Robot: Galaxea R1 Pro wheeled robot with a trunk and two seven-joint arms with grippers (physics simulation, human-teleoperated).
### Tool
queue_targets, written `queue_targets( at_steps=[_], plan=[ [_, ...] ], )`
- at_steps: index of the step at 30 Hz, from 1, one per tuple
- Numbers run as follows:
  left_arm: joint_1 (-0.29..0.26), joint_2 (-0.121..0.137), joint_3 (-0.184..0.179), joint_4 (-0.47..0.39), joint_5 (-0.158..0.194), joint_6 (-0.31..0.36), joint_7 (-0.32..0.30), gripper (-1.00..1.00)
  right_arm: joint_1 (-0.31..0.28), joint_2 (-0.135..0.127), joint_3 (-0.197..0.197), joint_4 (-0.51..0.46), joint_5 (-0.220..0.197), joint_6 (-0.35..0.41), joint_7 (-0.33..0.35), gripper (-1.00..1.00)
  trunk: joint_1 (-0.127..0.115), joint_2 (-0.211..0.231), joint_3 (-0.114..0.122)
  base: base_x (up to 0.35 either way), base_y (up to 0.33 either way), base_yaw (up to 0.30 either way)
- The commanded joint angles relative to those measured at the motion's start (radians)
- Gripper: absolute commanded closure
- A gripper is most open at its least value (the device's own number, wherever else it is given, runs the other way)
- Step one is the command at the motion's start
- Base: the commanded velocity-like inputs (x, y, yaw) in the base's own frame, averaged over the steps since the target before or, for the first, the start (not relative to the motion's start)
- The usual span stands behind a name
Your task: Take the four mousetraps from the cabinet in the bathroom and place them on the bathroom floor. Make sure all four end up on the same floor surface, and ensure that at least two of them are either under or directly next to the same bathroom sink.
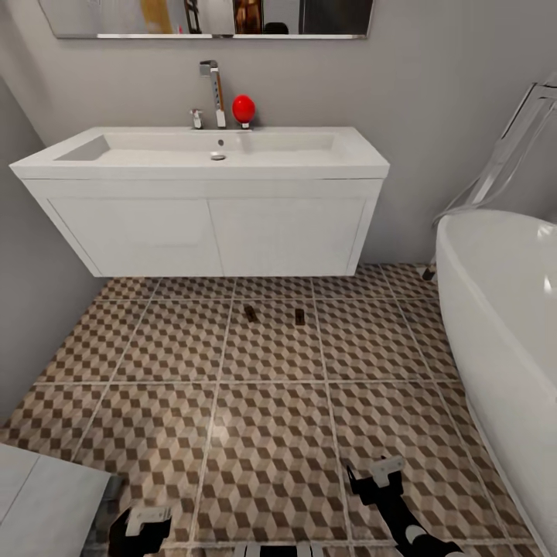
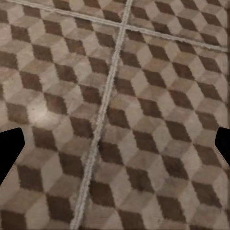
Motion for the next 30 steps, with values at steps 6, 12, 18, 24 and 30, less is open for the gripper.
queue_targets(
  at_steps=[6,12,18,24,30],
  plan=[
    [0.017,0.007,-0.008,0.002,-0.001,-0.025,0.008,-1.00,0.011,-0.001,0.008,0.001,-0.005,-0.027,-0.004,-1.00,-0.023,0.042,0.018,0.000,0.000,0.000],
    [0.031,0.013,-0.009,0.002,0.000,-0.051,0.009,-1.00,0.027,-0.004,0.007,0.001,-0.011,-0.054,-0.005,-1.00,-0.046,0.084,0.037,0.000,0.000,0.000],
    [0.036,0.015,-0.008,0.002,0.002,-0.059,0.010,-1.00,0.047,-0.018,0.007,0.001,-0.053,-0.090,-0.005,-1.00,-0.069,0.126,0.056,0.000,0.000,0.000],
    [0.038,0.015,-0.007,0.002,0.002,-0.061,0.011,-1.00,0.069,-0.049,0.008,0.001,-0.123,-0.108,-0.003,-1.00,-0.092,0.168,0.075,0.000,0.000,0.000],
    [0.044,0.014,-0.007,0.002,0.002,-0.064,0.011,-1.00,0.093,-0.061,0.007,0.001,-0.154,-0.121,0.029,-1.00,-0.115,0.210,0.093,0.000,0.000,0.000]
  ],
)
